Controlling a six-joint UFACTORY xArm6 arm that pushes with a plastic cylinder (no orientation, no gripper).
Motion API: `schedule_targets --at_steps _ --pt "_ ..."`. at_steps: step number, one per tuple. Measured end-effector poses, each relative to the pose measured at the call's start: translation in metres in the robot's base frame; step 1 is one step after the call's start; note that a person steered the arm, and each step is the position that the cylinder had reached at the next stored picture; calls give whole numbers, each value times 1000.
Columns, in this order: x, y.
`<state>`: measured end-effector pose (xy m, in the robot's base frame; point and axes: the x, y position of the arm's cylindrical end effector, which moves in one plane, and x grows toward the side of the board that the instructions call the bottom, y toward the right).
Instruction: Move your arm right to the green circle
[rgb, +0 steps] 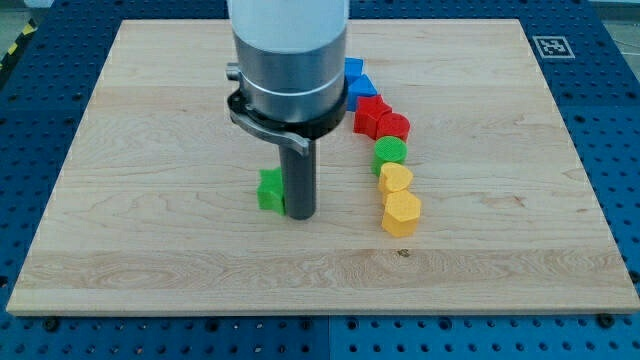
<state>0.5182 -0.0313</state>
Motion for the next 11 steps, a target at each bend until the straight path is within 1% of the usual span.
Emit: schedule_targets --at_steps 2,3,4,5,7,8,9,10,11 --pt "-27 -34" --pt "-32 -36" --pt "-6 -28" --pt "30 -5" --pt "70 72" --pt "77 121" --pt "65 171" --pt "29 203" --pt "-33 209"
